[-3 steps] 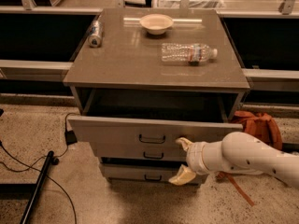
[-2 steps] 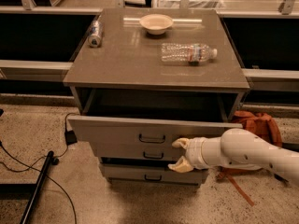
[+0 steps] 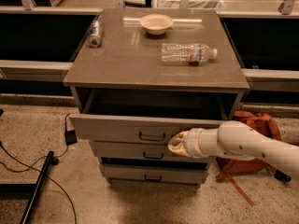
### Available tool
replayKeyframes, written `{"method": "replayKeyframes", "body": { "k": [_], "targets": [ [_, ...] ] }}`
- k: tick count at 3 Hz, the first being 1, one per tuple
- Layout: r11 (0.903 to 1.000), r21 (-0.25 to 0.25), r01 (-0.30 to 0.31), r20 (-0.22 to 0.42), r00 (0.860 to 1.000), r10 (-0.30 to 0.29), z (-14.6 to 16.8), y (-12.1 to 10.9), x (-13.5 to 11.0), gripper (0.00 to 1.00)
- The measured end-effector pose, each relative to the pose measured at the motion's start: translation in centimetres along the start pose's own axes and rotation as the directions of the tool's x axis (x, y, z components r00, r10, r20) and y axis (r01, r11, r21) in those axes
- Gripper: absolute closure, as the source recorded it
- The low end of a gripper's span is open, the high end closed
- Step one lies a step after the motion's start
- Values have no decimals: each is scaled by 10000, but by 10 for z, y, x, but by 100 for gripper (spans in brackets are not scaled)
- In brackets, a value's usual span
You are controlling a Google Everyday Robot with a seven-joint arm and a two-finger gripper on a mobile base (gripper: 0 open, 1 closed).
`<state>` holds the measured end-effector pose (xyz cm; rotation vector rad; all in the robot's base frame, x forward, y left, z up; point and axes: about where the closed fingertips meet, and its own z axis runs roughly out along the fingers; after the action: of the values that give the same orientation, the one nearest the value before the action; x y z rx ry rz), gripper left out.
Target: Close top drawer
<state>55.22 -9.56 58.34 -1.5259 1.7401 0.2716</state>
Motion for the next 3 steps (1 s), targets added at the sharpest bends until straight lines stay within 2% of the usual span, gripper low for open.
{"method": "replayKeyframes", "body": {
  "k": [1, 2, 3],
  "targets": [
    [9994, 335, -8, -2, 10000, 8, 5, -13, 2, 60],
    [9986, 535, 7, 112, 9999, -13, 6, -18, 2, 28],
    [9989, 458, 23, 295, 9996, -37, 2, -10, 2, 6]
  ]
}}
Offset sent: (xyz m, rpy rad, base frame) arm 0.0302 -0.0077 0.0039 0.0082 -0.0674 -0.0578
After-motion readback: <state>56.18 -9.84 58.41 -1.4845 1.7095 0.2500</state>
